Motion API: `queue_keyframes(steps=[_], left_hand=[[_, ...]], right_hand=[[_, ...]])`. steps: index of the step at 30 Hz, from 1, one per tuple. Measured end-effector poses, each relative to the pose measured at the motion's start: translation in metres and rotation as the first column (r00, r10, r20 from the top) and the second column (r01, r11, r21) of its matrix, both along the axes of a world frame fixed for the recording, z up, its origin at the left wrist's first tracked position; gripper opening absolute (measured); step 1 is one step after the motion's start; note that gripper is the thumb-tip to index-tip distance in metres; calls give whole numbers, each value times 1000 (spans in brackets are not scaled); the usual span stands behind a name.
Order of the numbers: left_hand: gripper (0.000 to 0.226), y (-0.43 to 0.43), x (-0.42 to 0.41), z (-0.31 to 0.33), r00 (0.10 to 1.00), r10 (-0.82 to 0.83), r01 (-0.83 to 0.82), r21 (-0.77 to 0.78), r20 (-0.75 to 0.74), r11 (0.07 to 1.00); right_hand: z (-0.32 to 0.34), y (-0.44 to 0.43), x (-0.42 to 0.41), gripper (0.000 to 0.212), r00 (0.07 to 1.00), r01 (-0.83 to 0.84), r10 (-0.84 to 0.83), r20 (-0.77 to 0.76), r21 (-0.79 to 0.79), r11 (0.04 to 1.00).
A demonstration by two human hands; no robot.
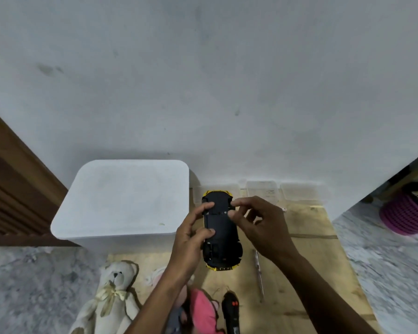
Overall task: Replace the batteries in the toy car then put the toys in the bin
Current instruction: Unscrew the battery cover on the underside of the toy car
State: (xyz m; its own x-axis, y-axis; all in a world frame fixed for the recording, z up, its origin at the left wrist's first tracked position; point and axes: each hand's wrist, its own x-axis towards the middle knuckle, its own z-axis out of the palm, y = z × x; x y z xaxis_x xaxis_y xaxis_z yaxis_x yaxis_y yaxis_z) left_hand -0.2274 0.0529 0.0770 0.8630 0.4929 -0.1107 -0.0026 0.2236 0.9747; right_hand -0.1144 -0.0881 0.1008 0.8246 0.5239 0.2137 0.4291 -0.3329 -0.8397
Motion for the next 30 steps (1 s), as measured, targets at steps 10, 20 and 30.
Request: queue_keyframes(steps=[10,20,30], left_hand=[[61,11,-2,3,1000,-12,12,-36,7,999],[58,19,-2,3,1000,-26,26,-25,-5,999],[56,16,4,4,1000,-24,23,-71,-1,997]], right_hand=[[7,13,-14,29,997,19,-3,72,-220,975],[12,22,-13,14,1000,-18,15,-17,-223,975],[16,27,-14,12,994,113,-110,26,-227,967]])
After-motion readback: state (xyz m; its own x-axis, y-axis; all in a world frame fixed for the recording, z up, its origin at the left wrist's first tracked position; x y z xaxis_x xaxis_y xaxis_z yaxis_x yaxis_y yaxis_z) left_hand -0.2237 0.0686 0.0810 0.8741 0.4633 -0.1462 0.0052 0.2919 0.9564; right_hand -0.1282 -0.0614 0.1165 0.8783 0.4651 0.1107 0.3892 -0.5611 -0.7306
